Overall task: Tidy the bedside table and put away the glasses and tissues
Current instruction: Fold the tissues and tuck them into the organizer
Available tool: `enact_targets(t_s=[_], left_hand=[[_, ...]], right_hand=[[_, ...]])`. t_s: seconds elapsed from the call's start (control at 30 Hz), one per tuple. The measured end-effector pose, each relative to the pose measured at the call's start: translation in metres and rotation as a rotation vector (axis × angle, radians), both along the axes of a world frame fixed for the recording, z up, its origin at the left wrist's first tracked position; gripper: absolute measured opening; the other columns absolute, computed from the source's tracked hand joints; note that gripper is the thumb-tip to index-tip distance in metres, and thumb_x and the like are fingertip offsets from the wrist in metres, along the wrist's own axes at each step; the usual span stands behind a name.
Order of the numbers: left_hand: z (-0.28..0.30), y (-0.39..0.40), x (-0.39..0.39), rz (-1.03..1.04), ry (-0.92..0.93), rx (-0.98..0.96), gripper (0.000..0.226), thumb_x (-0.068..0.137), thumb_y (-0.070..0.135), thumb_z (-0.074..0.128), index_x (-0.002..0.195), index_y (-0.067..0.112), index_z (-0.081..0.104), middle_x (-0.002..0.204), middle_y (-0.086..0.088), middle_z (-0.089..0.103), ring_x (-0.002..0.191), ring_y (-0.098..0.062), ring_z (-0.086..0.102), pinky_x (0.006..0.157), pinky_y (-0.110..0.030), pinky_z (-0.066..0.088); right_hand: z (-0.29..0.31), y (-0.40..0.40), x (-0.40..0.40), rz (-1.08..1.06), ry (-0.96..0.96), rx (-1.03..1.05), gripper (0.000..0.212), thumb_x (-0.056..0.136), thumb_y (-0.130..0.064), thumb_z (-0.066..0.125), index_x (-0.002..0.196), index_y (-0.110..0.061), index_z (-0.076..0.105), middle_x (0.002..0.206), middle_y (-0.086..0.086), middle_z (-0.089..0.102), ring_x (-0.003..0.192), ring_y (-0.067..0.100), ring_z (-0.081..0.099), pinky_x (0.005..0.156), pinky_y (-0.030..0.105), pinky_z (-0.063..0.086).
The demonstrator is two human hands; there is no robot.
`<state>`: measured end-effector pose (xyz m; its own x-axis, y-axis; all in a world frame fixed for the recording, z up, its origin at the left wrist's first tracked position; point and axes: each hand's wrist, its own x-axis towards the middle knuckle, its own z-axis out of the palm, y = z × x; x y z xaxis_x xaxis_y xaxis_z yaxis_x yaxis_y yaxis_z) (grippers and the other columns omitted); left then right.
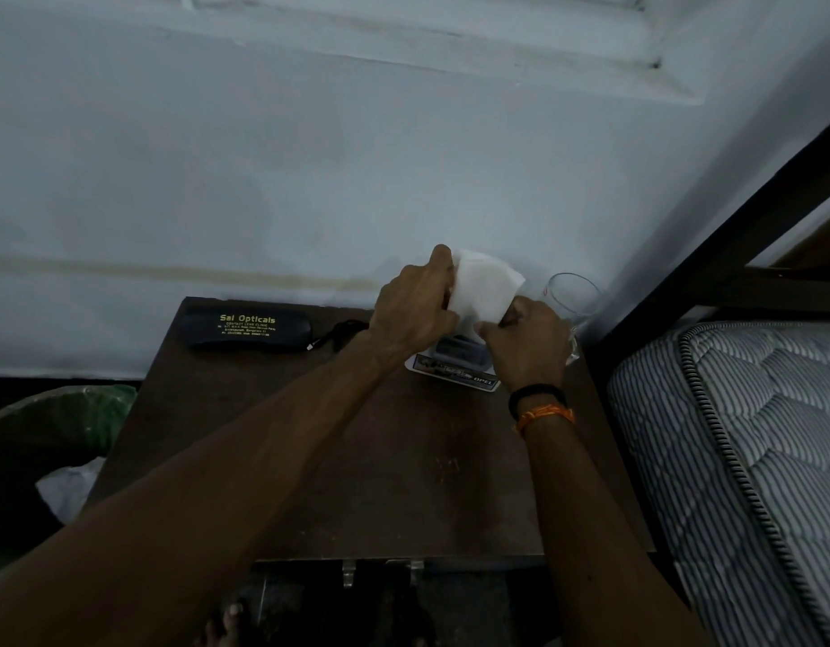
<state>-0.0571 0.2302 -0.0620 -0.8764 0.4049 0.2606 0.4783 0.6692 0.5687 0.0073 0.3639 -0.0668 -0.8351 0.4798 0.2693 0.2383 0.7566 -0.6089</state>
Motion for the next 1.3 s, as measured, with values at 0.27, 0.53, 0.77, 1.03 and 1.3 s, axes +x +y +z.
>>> enact_targets(t_s=[0.27, 0.53, 0.77, 1.03, 1.3], left_hand=[[0.007, -0.007, -0.006, 0.029, -0.111, 0.179, 0.048, 0.068, 0.019, 0.084, 0.099, 0.014, 0.048, 0.08, -0.001, 0.069, 0.073, -0.021, 0.067, 0.07, -0.043, 0.059], [0.0, 0.0, -0.007, 0.015, -0.124, 0.093, 0.042, 0.069, 0.013, 0.082, 0.096, 0.012, 0.05, 0.079, -0.007, 0.071, 0.077, -0.025, 0.068, 0.072, -0.045, 0.058], [-0.004, -0.002, -0.006, -0.001, -0.122, 0.117, 0.043, 0.067, 0.013, 0.082, 0.097, 0.012, 0.051, 0.08, -0.005, 0.07, 0.075, -0.024, 0.067, 0.07, -0.044, 0.058], [-0.011, -0.004, -0.006, -0.031, -0.094, 0.171, 0.038, 0.071, 0.012, 0.079, 0.096, 0.011, 0.051, 0.072, 0.001, 0.066, 0.068, -0.02, 0.063, 0.066, -0.044, 0.056], [-0.006, -0.011, -0.006, -0.05, -0.111, 0.217, 0.045, 0.069, 0.021, 0.082, 0.098, 0.007, 0.051, 0.09, -0.005, 0.066, 0.083, -0.023, 0.062, 0.072, -0.046, 0.054]], right_hand=[[0.009, 0.0, 0.0, -0.026, 0.118, -0.147, 0.016, 0.075, -0.018, 0.075, 0.072, -0.015, 0.06, 0.072, -0.005, 0.062, 0.071, 0.014, 0.06, 0.063, 0.027, 0.048], [0.003, 0.002, 0.0, -0.007, 0.014, 0.014, 0.02, 0.078, -0.016, 0.072, 0.069, -0.01, 0.055, 0.07, 0.003, 0.062, 0.068, 0.016, 0.055, 0.06, 0.025, 0.036], [0.001, 0.002, 0.0, -0.003, 0.043, 0.038, 0.016, 0.081, -0.019, 0.07, 0.082, -0.006, 0.061, 0.077, 0.008, 0.066, 0.074, 0.021, 0.059, 0.063, 0.027, 0.04], [-0.007, 0.0, -0.002, -0.009, 0.028, 0.121, 0.021, 0.082, -0.024, 0.07, 0.097, -0.01, 0.065, 0.09, 0.01, 0.072, 0.087, 0.027, 0.067, 0.071, 0.028, 0.046], [0.001, 0.0, 0.001, -0.015, 0.053, 0.026, 0.024, 0.076, -0.01, 0.07, 0.099, -0.01, 0.063, 0.089, 0.005, 0.068, 0.078, 0.015, 0.056, 0.066, 0.023, 0.038]])
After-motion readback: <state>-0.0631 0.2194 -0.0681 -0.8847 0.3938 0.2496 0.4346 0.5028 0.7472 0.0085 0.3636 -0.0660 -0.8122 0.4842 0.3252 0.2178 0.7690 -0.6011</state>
